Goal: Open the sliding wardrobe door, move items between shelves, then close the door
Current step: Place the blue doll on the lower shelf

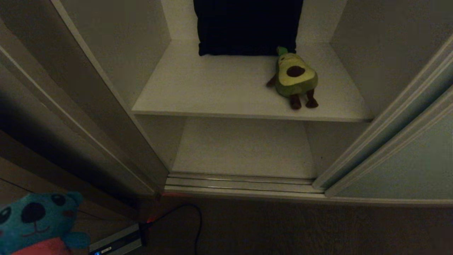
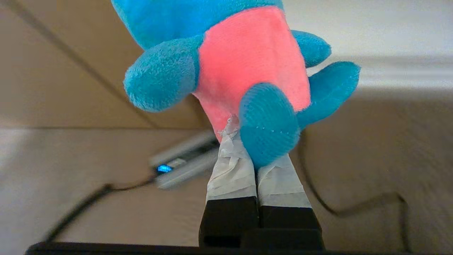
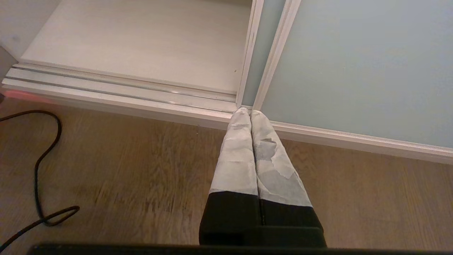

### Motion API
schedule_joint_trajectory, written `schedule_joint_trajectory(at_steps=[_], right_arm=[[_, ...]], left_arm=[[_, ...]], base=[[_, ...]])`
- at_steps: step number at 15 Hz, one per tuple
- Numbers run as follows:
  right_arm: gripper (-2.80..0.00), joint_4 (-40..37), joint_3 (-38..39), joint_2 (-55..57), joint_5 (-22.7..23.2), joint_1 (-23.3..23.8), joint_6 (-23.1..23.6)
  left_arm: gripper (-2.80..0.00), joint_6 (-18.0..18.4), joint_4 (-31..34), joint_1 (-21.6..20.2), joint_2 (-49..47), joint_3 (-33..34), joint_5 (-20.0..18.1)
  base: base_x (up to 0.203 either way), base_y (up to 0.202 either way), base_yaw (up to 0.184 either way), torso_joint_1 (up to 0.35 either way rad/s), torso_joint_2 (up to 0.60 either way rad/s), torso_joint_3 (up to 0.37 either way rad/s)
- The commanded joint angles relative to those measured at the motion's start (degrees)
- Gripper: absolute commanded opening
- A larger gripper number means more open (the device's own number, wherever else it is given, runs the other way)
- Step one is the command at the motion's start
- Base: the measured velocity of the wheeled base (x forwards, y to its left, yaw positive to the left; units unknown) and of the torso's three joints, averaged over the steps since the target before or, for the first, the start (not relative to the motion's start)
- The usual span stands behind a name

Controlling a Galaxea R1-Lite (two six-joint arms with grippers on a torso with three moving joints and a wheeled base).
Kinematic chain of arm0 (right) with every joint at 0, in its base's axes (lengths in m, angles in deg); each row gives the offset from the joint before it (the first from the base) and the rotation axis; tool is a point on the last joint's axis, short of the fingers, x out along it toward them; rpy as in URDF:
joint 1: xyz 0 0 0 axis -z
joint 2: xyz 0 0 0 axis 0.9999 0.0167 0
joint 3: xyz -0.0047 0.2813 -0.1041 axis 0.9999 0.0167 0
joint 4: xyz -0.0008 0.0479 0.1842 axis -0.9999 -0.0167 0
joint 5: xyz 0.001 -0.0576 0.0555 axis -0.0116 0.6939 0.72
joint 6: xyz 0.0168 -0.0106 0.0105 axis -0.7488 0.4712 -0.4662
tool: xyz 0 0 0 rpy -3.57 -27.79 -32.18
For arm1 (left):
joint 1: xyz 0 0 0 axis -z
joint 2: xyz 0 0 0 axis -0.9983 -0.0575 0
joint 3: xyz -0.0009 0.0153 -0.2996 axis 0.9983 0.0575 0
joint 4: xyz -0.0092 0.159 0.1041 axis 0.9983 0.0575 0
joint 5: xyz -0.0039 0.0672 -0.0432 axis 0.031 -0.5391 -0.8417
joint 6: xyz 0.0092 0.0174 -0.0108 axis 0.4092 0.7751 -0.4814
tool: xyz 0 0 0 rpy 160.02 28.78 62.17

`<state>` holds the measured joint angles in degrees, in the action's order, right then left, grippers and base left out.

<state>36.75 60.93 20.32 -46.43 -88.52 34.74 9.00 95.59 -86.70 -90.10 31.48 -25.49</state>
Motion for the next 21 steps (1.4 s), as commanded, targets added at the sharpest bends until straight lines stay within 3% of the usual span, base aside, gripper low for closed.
schedule_joint_trajectory(at_steps=[1,21], right_arm=[[-2.80,0.0,0.2,0.0,0.0,0.0,0.0],[-2.80,0.0,0.2,0.0,0.0,0.0,0.0]], left_arm=[[-2.80,0.4,0.7,0.1,2.9,2.1,-3.0],[-2.80,0.0,-0.1,0.1,2.9,2.4,-3.7]], base=[[0.000,0.000,0.000,0.000,0.00,0.000],[0.000,0.000,0.000,0.000,0.00,0.000]])
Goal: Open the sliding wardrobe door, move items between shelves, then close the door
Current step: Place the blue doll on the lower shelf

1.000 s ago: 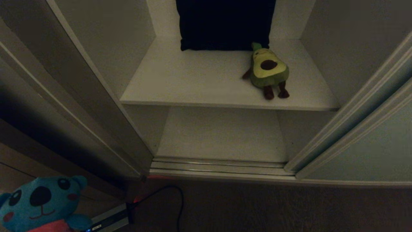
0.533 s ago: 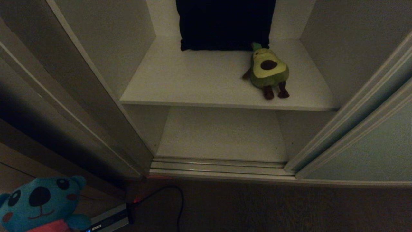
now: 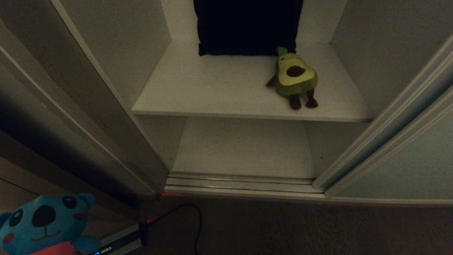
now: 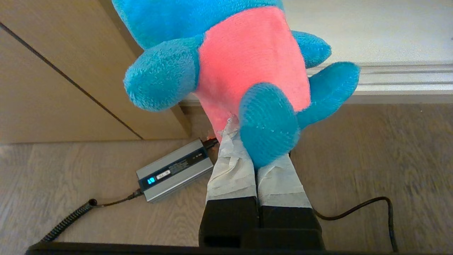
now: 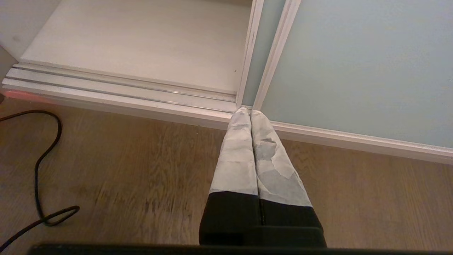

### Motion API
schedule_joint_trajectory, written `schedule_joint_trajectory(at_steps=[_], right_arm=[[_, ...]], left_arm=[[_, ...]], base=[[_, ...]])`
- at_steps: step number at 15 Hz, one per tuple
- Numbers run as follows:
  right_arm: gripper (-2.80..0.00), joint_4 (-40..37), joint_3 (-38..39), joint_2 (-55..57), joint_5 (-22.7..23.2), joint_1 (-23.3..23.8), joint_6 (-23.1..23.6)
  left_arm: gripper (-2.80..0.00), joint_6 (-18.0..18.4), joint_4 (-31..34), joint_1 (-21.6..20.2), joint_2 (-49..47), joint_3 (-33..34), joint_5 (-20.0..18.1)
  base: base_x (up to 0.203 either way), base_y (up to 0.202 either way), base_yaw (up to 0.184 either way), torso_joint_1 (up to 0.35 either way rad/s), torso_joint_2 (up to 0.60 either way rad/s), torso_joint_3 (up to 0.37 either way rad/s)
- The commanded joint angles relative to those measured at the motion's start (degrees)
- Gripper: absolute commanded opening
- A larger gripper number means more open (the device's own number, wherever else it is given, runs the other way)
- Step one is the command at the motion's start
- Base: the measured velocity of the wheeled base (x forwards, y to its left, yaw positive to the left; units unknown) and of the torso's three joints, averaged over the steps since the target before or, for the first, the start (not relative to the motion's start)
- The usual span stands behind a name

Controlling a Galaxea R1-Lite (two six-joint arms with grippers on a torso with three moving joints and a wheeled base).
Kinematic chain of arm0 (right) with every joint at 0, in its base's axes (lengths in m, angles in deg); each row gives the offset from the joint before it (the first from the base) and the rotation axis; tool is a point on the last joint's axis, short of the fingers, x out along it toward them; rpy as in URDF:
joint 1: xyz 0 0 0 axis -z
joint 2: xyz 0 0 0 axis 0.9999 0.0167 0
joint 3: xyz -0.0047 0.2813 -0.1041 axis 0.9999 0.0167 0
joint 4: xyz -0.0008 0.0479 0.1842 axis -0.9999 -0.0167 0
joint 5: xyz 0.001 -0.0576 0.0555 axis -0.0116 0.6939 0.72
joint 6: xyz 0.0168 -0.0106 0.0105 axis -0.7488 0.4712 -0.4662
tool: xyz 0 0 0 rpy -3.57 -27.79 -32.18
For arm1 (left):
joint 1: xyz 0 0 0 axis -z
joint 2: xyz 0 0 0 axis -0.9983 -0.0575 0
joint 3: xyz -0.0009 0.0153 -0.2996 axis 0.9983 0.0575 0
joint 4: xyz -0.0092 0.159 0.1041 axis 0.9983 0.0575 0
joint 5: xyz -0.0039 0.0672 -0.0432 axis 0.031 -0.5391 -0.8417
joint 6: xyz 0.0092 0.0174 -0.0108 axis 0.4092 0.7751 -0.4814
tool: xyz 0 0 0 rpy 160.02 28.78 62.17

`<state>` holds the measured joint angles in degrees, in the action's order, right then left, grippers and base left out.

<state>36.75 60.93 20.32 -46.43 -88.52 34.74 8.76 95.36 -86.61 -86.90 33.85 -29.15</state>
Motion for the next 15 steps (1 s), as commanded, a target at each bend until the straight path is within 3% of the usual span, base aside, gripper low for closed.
schedule_joint_trajectory(at_steps=[1,15], right_arm=[[-2.80,0.0,0.2,0.0,0.0,0.0,0.0],[-2.80,0.0,0.2,0.0,0.0,0.0,0.0]], left_arm=[[-2.80,0.3,0.1,0.0,-0.3,0.0,0.0],[-2.80,0.0,0.1,0.0,-0.3,0.0,-0.1]], base=[[0.000,0.000,0.000,0.000,0.00,0.000],[0.000,0.000,0.000,0.000,0.00,0.000]])
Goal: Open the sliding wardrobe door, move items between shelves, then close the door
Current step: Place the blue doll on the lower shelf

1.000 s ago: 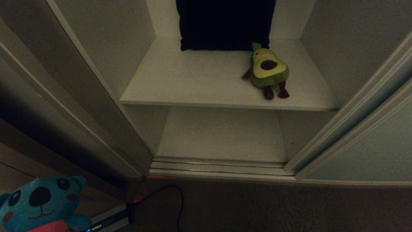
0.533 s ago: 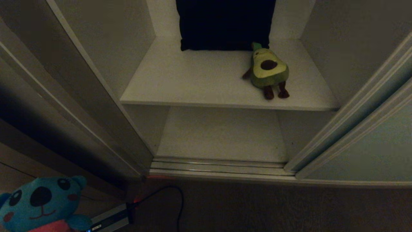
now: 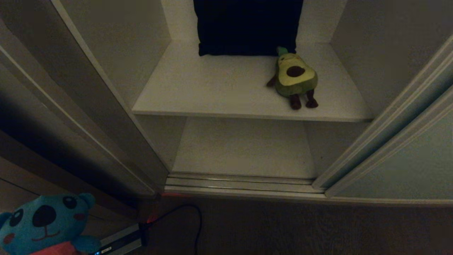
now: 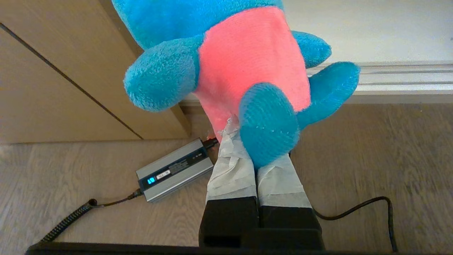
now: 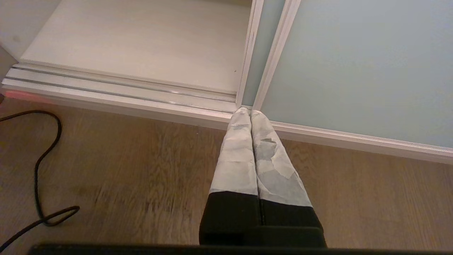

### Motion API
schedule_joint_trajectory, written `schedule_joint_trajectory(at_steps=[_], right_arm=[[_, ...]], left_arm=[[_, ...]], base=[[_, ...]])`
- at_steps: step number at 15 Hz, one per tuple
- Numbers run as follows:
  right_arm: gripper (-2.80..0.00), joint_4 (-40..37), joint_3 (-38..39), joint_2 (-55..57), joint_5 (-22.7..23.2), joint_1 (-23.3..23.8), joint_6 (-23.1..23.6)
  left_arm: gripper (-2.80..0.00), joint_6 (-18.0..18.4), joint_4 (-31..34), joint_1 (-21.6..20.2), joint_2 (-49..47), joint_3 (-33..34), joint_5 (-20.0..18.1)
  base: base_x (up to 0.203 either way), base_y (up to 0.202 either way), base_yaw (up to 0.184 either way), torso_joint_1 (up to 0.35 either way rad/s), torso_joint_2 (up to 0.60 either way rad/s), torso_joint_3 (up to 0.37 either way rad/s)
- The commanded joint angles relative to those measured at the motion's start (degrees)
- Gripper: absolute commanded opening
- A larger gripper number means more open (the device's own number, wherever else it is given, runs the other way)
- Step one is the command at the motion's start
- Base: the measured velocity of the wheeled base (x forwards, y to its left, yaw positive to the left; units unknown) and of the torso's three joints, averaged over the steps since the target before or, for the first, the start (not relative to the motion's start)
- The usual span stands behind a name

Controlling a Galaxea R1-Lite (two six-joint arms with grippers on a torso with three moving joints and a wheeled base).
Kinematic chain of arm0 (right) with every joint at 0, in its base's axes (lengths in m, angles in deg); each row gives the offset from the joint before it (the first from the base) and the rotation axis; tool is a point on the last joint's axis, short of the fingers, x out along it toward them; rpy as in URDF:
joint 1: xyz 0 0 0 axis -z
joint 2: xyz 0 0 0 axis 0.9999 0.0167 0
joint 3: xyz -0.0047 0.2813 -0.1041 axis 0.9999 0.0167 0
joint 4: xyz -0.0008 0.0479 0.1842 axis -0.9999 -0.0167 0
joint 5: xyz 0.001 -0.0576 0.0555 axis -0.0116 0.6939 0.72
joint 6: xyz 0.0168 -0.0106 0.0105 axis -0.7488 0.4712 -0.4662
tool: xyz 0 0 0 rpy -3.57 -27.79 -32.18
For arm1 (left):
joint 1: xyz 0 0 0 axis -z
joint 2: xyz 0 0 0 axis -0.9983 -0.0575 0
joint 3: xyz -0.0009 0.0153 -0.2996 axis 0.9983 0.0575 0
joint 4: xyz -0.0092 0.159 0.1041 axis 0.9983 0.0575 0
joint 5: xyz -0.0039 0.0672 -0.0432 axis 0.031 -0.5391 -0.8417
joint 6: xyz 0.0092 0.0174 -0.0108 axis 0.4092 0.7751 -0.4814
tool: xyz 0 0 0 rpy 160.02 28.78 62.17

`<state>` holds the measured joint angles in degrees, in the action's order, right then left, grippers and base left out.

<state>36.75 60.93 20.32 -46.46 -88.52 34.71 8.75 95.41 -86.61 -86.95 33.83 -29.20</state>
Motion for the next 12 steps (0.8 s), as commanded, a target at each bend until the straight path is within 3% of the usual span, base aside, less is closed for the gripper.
schedule_joint_trajectory(at_steps=[1,12], right_arm=[[-2.80,0.0,0.2,0.0,0.1,0.0,0.1],[-2.80,0.0,0.2,0.0,0.0,0.0,0.1]], left_arm=[[-2.80,-0.1,0.0,0.0,-0.2,0.0,0.0],[-2.80,0.6,0.0,0.0,-0.2,0.0,0.0]], base=[[0.000,0.000,0.000,0.000,0.00,0.000],[0.000,0.000,0.000,0.000,0.00,0.000]])
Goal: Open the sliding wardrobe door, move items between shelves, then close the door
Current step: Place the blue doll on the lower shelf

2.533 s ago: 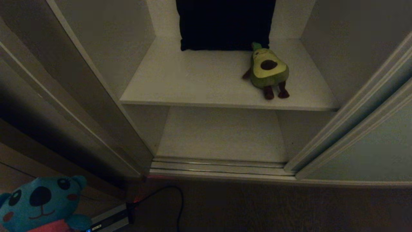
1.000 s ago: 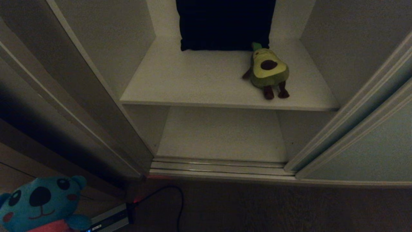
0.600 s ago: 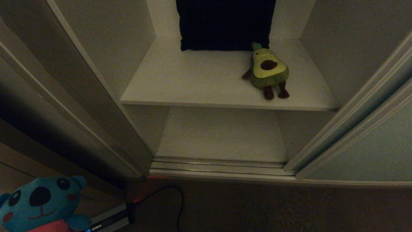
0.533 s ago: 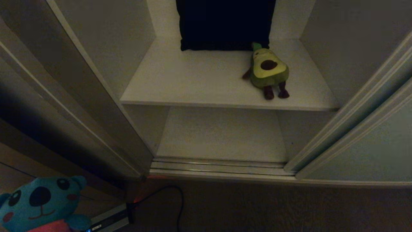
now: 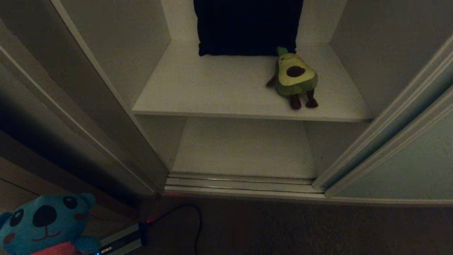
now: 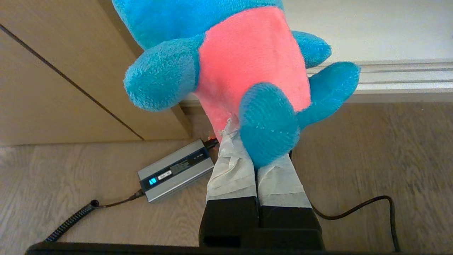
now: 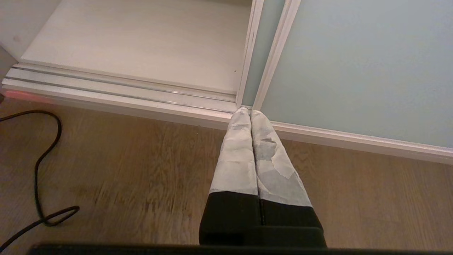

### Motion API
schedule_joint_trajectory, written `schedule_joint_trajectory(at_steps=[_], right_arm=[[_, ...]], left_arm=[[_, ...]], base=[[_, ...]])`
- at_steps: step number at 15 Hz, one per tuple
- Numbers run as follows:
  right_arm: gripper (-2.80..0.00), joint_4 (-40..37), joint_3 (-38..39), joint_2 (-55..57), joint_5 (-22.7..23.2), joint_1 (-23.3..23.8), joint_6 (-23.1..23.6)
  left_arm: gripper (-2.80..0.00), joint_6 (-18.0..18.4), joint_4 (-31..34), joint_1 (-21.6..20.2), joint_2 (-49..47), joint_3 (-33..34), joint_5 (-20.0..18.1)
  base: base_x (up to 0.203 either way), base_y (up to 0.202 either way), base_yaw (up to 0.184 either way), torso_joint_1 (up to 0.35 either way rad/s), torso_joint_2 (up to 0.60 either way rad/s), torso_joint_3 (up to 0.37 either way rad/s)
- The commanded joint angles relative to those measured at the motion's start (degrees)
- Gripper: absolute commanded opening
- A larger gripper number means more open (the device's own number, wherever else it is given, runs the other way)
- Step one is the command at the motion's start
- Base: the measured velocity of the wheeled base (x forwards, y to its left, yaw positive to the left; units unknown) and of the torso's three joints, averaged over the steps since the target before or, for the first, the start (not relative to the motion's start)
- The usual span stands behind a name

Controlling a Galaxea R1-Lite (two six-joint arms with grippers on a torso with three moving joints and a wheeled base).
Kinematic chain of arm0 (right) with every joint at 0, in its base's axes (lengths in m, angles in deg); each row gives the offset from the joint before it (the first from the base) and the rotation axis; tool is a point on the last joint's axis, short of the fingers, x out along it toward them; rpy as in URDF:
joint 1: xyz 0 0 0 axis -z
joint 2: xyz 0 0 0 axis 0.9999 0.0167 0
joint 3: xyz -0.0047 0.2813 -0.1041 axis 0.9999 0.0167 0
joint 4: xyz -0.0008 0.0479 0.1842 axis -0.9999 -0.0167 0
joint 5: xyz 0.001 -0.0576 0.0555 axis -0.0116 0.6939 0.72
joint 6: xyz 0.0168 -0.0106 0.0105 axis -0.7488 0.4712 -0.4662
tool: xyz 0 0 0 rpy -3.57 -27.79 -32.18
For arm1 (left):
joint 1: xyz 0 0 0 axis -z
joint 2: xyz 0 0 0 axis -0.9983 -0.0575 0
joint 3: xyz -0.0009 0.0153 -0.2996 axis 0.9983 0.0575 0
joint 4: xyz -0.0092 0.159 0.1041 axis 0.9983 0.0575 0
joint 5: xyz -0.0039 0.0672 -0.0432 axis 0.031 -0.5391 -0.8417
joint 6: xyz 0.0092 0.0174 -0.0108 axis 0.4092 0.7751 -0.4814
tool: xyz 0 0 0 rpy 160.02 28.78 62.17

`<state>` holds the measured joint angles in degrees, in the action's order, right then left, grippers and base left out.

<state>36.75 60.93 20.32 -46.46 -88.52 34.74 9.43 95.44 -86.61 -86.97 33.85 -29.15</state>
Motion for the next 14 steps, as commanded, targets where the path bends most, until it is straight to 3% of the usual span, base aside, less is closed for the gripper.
schedule_joint_trajectory(at_steps=[1,5,12,14], right_arm=[[-2.80,0.0,0.2,0.0,0.1,0.0,0.0],[-2.80,0.0,0.2,0.0,0.1,0.0,0.0],[-2.80,0.0,0.2,0.0,0.1,0.0,0.0],[-2.80,0.0,0.2,0.0,0.1,0.0,0.0]], left_arm=[[-2.80,0.0,0.0,0.0,-0.2,0.0,0.0],[-2.80,0.1,0.0,0.0,-0.2,0.1,0.0],[-2.80,-0.6,-0.5,0.0,-0.2,0.2,0.0],[-2.80,-0.8,-1.2,0.0,-0.2,0.4,0.1]], base=[[0.000,0.000,0.000,0.000,0.00,0.000],[-0.022,0.000,0.000,0.001,0.00,0.000],[-0.183,0.000,-0.002,0.002,0.00,0.002],[0.000,0.000,0.000,0.000,0.00,0.000]])
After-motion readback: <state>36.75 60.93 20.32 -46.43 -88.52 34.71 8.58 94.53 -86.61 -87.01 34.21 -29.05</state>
